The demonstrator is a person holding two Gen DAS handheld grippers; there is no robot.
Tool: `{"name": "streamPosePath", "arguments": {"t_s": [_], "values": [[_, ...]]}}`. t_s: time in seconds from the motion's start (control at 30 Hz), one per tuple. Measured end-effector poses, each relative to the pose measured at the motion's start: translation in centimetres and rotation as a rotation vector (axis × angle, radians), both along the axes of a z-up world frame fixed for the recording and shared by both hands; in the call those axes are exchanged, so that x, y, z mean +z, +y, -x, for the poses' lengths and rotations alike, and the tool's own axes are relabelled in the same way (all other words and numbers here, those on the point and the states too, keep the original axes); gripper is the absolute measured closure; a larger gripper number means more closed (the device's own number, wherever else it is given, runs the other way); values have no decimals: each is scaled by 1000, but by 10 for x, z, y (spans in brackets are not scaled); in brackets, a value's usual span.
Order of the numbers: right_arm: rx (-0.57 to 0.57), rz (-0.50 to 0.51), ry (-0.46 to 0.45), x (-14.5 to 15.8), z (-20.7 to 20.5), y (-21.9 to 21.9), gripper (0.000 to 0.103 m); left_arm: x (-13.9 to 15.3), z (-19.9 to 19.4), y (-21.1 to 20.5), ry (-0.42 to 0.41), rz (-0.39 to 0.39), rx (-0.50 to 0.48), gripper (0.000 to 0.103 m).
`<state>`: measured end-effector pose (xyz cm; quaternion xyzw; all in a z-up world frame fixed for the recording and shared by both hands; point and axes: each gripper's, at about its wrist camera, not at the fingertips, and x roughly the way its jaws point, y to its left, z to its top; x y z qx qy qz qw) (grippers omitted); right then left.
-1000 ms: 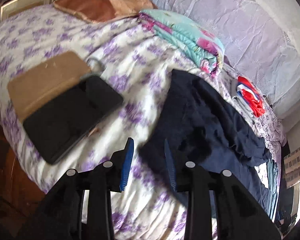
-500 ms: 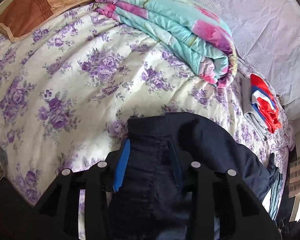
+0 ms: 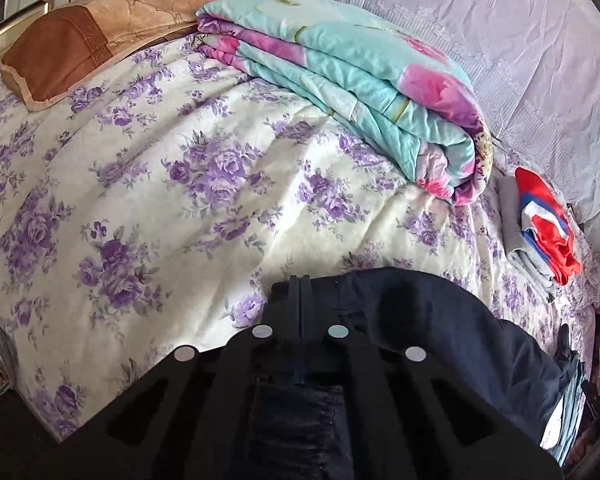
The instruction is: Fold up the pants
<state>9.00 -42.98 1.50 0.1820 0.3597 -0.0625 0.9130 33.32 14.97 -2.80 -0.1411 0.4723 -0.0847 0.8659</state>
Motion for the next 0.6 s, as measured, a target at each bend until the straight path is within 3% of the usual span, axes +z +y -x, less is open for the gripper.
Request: {"name": "streamPosePath", "arguments": {"t_s": [0.1,0.17,0.2,0.23,0.27,0.3,0.37,0.43,0.53,0.6], "values": [[-195,-111,-19,-5,3,-68,53,-9,-5,1,47,19,-9,103],[-252,-111,-12,-7,13,-93,52,-16,-5,2,58,51,9,102],[-252,-97,-7,-8,18,-98,52,-16,-3,3,51,63,4,93],[-249,-87,3,-9,21,-102,52,-16,-3,2,52,81,-7,84],[-256,-70,13,-10,23,-106,51,-16,-3,2,55,98,-10,51],[-275,-40,28,-11,25,-111,51,-18,-2,2,62,89,14,24],[-331,-19,51,-20,32,-122,47,-22,-2,-1,58,69,45,23],[-333,-113,73,-39,37,-130,48,-26,-5,-8,65,30,21,25],[-373,-216,82,-64,42,-135,47,-25,-9,-24,71,-26,-33,48],[-357,-277,68,-78,33,-136,47,-24,-11,-32,78,-73,-32,51]]}}
